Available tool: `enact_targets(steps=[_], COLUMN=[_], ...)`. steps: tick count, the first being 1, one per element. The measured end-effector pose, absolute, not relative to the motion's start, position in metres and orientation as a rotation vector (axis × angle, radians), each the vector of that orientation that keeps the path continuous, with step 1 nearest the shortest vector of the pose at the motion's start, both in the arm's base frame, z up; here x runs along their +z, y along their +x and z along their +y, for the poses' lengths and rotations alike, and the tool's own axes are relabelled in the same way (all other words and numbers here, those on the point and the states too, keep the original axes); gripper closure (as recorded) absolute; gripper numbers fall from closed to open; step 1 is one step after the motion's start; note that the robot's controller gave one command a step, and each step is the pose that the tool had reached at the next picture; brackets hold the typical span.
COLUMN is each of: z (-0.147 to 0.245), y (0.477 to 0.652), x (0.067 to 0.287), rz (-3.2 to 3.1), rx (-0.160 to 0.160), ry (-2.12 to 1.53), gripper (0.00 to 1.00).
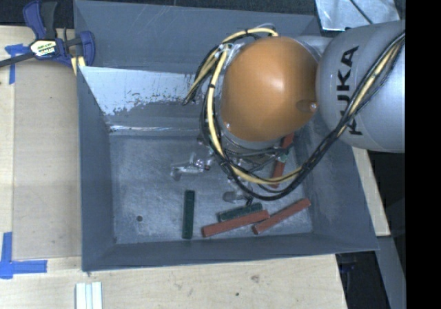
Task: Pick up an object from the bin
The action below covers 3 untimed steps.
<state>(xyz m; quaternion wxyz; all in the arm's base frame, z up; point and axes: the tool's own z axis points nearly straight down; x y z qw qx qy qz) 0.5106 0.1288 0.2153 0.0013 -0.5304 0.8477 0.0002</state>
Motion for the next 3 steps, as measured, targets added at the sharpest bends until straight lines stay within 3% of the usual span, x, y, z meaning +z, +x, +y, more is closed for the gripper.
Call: enact_targets(steps=[1, 2, 3], z=[0.136, 0.13, 0.131], y=[0.524, 0.525, 0.527], x=[0.132, 0.068, 0.071], rz=[2.274, 2.217, 2.214], rx=[0.004, 0.004, 0.002], ry=[-2.17, -2.229, -2.224], gripper=[0.0, 0.0, 1.0])
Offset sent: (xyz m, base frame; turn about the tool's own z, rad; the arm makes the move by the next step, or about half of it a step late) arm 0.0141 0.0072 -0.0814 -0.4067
